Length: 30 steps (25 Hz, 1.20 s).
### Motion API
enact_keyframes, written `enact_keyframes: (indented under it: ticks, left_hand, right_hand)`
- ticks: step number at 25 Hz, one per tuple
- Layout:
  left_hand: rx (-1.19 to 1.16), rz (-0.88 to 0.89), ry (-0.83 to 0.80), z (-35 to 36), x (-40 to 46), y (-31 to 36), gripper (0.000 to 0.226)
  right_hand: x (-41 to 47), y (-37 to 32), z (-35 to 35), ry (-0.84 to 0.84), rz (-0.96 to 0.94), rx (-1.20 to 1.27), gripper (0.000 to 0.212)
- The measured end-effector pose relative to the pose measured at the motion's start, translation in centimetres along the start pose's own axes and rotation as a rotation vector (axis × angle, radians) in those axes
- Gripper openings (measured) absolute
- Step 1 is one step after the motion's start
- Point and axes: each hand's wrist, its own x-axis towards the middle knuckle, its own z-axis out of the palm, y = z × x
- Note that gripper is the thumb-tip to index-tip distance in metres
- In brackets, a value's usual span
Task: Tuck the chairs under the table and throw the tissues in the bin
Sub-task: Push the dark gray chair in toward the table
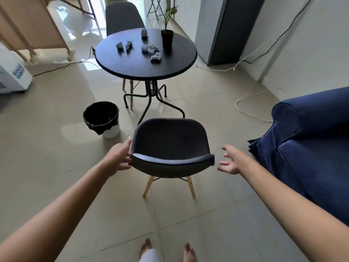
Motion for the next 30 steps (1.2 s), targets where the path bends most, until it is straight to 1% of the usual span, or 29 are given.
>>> enact_keyframes:
  ticks: [2, 4, 6, 7, 8, 9, 11, 12, 14, 17, 22, 26, 30]
  left_hand:
    - [-0.052, -0.058, -0.036, 1.4, -0.5, 1.1, 0.037]
    - [-0.142, -0.189, -0.089, 2.7, -0.6, 1.5, 0.046]
    - [-0.232, -0.32, -0.067, 3.9, -0.3, 1.3, 0.054]
    - [-0.278, -0.359, -0.048, 4.5, -0.1, 1.0, 0.052]
    - [-0.325, -0.38, -0.036, 4.9, 0.1, 0.8, 0.046]
    - [-0.362, -0.387, -0.025, 5.2, 0.4, 0.6, 0.04]
    - [-0.396, -0.389, -0.031, 5.1, 0.9, 0.6, 0.033]
    - [-0.397, -0.383, -0.048, 5.0, 1.1, 0.5, 0.031]
    - [-0.401, -0.354, -0.078, 4.9, 1.1, 0.5, 0.025]
    - [-0.444, -0.31, -0.07, 5.3, 1.2, 0.4, 0.012]
    - [-0.481, -0.236, -0.018, 5.9, 2.0, 1.6, 0.012]
    - [-0.54, -0.206, 0.01, 6.8, 3.1, 4.0, 0.011]
    - [-0.615, -0.196, 0.033, 7.6, 5.6, 7.0, 0.013]
  right_hand:
    - [-0.7, -1.6, 0.3, -0.072, 0.115, 0.002, 0.075]
    - [-1.2, -2.2, 1.1, -0.135, 0.192, -0.012, 0.085]
    - [-1.3, -1.9, 2.3, -0.176, 0.217, -0.022, 0.093]
    - [-1.2, -1.6, 2.9, -0.184, 0.235, -0.003, 0.095]
    - [-1.1, -1.2, 3.6, -0.183, 0.25, 0.031, 0.093]
    - [-0.9, -0.9, 4.1, -0.181, 0.25, 0.067, 0.084]
    - [-0.1, -0.5, 4.6, -0.156, 0.21, 0.079, 0.052]
    - [0.4, -0.4, 4.6, -0.139, 0.192, 0.06, 0.04]
    - [1.0, 0.1, 4.5, -0.131, 0.18, 0.036, 0.029]
    - [1.3, 0.8, 4.5, -0.123, 0.131, 0.091, 0.024]
    - [1.8, -0.3, 4.7, -0.133, 0.002, 0.164, 0.026]
    - [2.3, -4.6, 4.7, -0.168, -0.057, 0.102, 0.021]
    - [3.6, -10.1, 6.2, -0.194, -0.084, 0.041, 0.01]
